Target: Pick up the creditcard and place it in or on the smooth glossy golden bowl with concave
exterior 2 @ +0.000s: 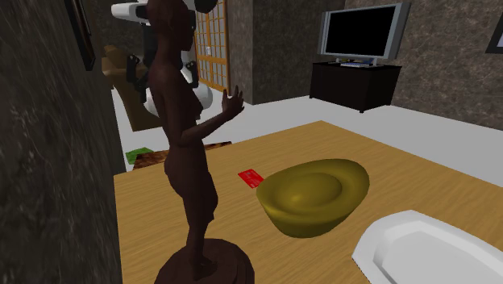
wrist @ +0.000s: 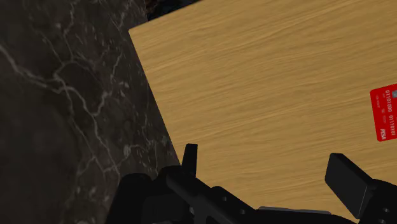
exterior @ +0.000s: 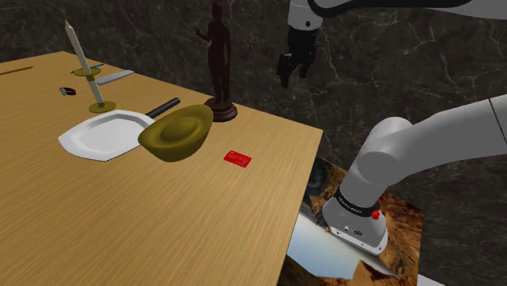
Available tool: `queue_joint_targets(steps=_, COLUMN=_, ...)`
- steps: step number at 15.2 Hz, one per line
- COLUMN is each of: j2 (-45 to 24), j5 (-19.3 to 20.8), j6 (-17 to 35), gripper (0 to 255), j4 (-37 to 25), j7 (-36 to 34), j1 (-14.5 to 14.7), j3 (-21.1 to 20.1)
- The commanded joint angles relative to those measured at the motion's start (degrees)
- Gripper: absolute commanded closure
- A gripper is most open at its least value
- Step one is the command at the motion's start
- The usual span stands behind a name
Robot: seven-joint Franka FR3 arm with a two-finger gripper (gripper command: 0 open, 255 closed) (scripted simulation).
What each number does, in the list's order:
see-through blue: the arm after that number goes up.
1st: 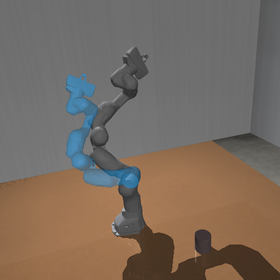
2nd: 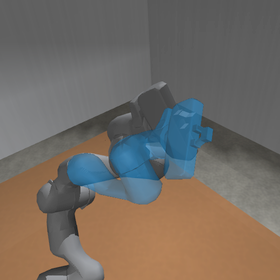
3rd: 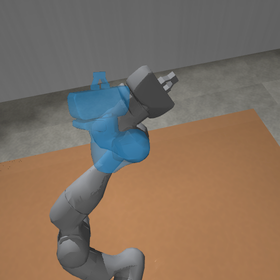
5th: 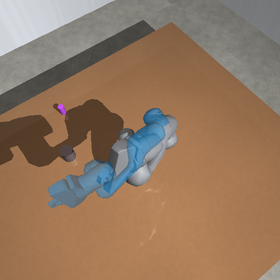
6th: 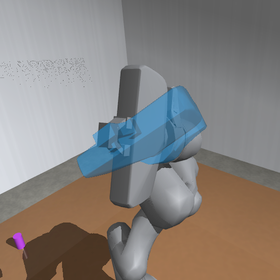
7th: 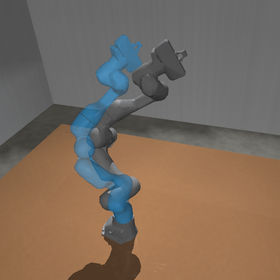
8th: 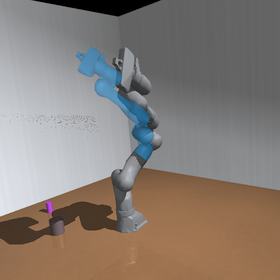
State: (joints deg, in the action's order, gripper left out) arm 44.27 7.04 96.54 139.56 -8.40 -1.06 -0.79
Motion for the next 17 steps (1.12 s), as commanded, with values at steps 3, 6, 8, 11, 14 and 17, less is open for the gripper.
queue_joint_targets(steps=3, j2=2.2, j5=-1.1, j6=5.5, gripper=0, j4=4.8, j7=-0.1, j1=1.5, j3=-0.6)
queue_joint_targets(steps=6, j2=4.8, j5=-2.8, j6=14.0, gripper=0, j4=11.7, j7=-0.3, j1=3.8, j3=-1.6)
queue_joint_targets(steps=8, j2=5.9, j5=-3.8, j6=20.0, gripper=0, j4=15.9, j7=-0.5, j1=5.5, j3=-2.3)
queue_joint_targets(steps=11, j2=6.5, j5=-5.3, j6=29.7, gripper=0, j4=21.8, j7=-0.9, j1=8.2, j3=-3.8)
queue_joint_targets(steps=14, j2=5.3, j5=-6.7, j6=40.3, gripper=0, j4=26.8, j7=-1.4, j1=11.0, j3=-5.5)
queue_joint_targets(steps=17, j2=1.8, j5=-7.8, j6=52.2, gripper=0, j4=30.8, j7=-2.4, j1=13.6, j3=-7.6)
